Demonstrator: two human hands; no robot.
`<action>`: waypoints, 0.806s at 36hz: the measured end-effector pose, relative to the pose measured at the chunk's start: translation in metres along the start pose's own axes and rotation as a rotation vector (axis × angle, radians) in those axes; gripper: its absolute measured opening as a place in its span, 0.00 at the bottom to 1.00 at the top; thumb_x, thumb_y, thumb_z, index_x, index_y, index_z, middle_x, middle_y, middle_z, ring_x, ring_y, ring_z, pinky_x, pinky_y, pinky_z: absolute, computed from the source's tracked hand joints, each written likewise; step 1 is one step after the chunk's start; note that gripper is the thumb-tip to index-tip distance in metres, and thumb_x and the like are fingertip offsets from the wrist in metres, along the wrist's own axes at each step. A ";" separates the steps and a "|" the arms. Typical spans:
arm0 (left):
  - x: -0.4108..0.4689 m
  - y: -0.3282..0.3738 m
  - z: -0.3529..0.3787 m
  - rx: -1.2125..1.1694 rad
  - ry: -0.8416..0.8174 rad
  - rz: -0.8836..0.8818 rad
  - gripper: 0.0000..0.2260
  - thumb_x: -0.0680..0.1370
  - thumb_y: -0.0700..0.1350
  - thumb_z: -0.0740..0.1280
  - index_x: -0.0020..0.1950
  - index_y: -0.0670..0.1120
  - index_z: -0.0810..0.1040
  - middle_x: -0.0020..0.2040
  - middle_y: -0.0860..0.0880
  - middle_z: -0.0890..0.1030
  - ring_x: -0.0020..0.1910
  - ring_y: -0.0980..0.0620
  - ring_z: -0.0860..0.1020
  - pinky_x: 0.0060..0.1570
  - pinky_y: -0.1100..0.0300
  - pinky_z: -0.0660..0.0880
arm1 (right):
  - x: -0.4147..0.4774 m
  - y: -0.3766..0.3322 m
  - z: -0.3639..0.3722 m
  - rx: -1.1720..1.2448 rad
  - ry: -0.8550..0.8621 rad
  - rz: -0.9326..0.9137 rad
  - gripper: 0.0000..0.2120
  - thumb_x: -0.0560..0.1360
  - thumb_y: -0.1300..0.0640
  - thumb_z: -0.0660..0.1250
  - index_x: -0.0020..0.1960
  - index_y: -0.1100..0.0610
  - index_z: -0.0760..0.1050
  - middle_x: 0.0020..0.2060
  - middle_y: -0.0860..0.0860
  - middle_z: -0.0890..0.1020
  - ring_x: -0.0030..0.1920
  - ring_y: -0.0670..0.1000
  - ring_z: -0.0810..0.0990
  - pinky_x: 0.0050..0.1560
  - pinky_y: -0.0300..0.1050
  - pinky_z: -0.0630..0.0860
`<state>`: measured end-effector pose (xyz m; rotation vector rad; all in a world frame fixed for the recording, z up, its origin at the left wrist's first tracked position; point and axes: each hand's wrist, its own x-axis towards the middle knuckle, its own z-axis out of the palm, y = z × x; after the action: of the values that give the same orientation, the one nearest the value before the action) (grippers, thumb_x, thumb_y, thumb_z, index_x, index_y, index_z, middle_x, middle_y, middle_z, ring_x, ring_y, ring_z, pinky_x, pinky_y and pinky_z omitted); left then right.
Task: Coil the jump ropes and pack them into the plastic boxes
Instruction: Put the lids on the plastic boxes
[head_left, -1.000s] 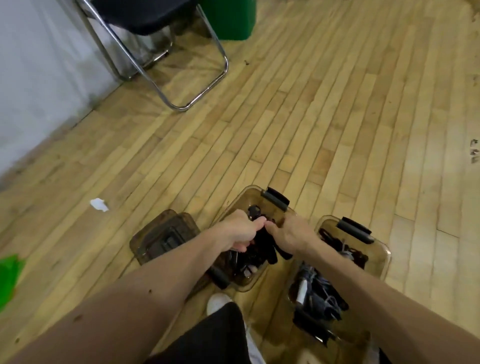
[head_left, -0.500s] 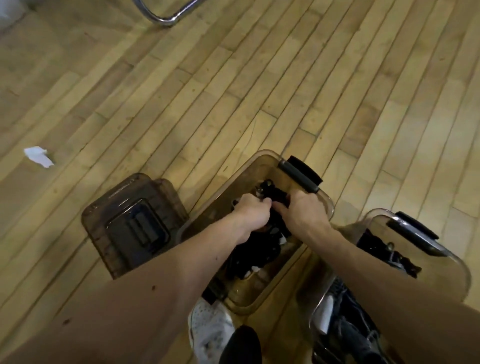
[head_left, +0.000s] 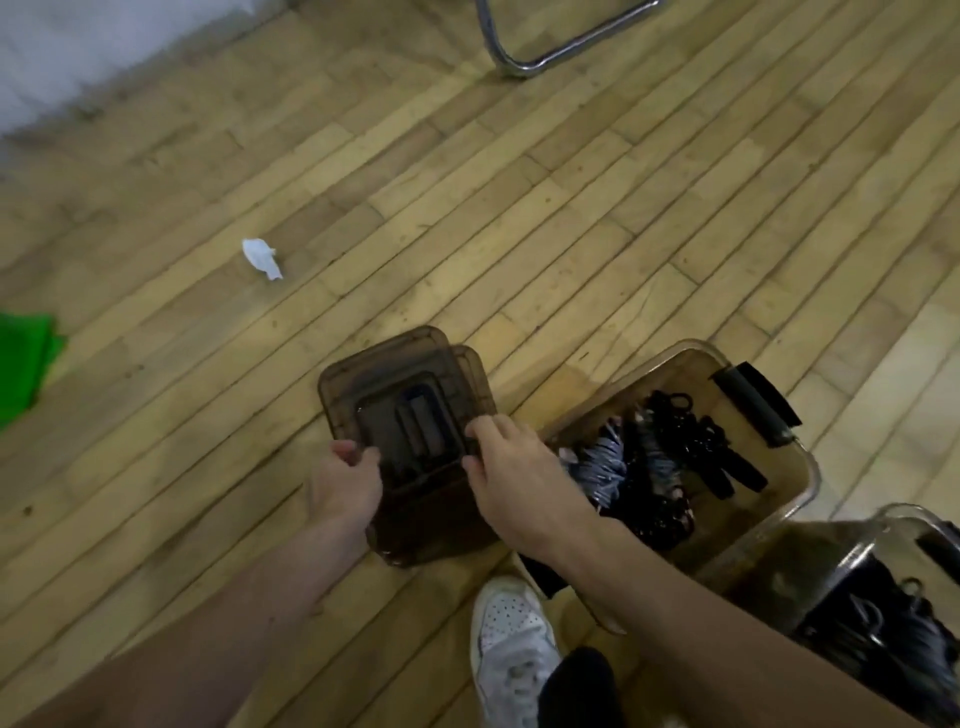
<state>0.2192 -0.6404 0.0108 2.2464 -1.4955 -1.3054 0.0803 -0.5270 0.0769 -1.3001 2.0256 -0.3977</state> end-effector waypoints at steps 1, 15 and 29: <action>0.014 -0.016 -0.001 0.012 -0.005 -0.058 0.16 0.81 0.49 0.66 0.67 0.47 0.70 0.63 0.42 0.76 0.60 0.41 0.76 0.62 0.44 0.75 | 0.008 -0.007 0.009 0.057 -0.095 0.073 0.18 0.86 0.55 0.55 0.74 0.57 0.63 0.70 0.54 0.70 0.70 0.54 0.67 0.69 0.48 0.68; 0.036 -0.064 -0.001 0.080 -0.078 0.067 0.05 0.82 0.44 0.64 0.55 0.48 0.78 0.50 0.47 0.82 0.52 0.44 0.81 0.54 0.42 0.80 | 0.032 -0.015 0.062 0.352 -0.187 0.337 0.26 0.84 0.57 0.59 0.80 0.52 0.56 0.77 0.51 0.63 0.73 0.53 0.67 0.71 0.46 0.68; -0.011 0.076 -0.060 0.343 -0.406 0.747 0.13 0.84 0.51 0.59 0.62 0.48 0.78 0.53 0.50 0.80 0.54 0.50 0.78 0.45 0.58 0.74 | -0.021 -0.010 -0.088 0.394 0.506 0.462 0.10 0.84 0.46 0.58 0.58 0.52 0.64 0.45 0.47 0.78 0.40 0.44 0.78 0.35 0.39 0.75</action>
<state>0.2093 -0.6880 0.0948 1.3124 -2.5187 -1.3438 0.0320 -0.5222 0.1536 -0.4958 2.4096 -0.9142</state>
